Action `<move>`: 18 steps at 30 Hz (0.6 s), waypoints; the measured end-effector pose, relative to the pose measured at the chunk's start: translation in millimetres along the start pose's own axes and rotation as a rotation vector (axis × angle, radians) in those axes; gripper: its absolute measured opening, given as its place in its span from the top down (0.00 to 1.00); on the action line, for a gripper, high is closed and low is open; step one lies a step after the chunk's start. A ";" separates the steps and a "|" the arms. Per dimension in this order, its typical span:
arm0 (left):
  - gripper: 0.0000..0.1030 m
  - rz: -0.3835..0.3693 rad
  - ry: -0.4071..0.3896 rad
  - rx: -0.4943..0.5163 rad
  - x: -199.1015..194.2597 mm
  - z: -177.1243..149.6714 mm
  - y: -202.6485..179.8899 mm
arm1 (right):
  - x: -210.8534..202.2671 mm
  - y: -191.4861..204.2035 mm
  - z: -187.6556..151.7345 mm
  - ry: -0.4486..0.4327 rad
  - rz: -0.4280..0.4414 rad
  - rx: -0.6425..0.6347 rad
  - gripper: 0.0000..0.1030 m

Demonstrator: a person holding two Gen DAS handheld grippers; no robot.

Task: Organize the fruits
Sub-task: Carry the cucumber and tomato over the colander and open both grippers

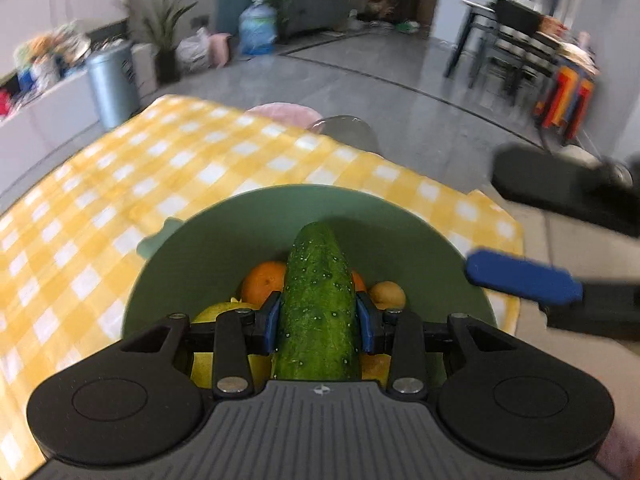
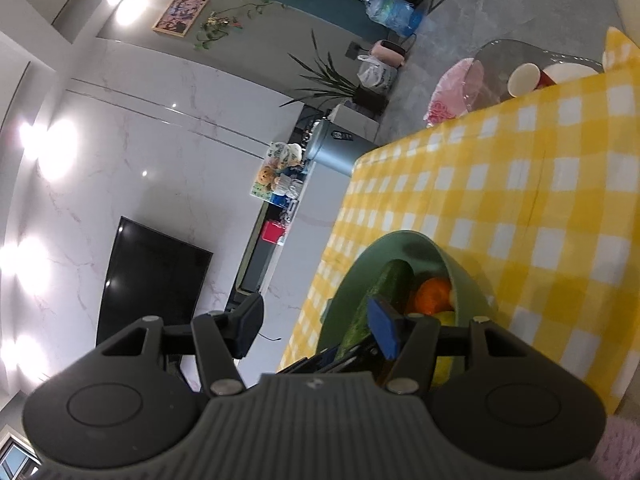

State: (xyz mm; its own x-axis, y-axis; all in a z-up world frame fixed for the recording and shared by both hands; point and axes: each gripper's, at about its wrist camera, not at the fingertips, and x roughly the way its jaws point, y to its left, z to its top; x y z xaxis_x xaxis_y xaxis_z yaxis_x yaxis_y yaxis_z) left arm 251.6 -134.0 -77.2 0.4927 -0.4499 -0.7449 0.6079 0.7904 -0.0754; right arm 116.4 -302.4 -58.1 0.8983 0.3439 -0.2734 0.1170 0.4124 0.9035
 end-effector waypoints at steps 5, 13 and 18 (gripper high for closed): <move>0.58 0.007 0.020 -0.089 5.7 7.1 -0.6 | 1.2 -2.8 -1.0 0.015 -0.012 0.019 0.45; 0.35 0.096 -0.086 -0.065 -18.8 -1.5 -10.1 | 1.1 -6.5 -1.3 0.017 -0.021 0.026 0.45; 0.19 0.182 -0.178 -0.067 -40.8 -2.1 -20.8 | -2.5 -5.2 0.2 -0.002 -0.030 0.019 0.41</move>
State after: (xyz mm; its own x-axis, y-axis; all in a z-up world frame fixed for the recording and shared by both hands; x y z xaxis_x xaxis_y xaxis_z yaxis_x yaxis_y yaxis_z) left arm 217.6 -131.2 -46.7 0.6953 -0.3591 -0.6225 0.4598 0.8880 0.0012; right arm 113.6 -305.6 -62.0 0.8950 0.3300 -0.3002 0.1522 0.4067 0.9008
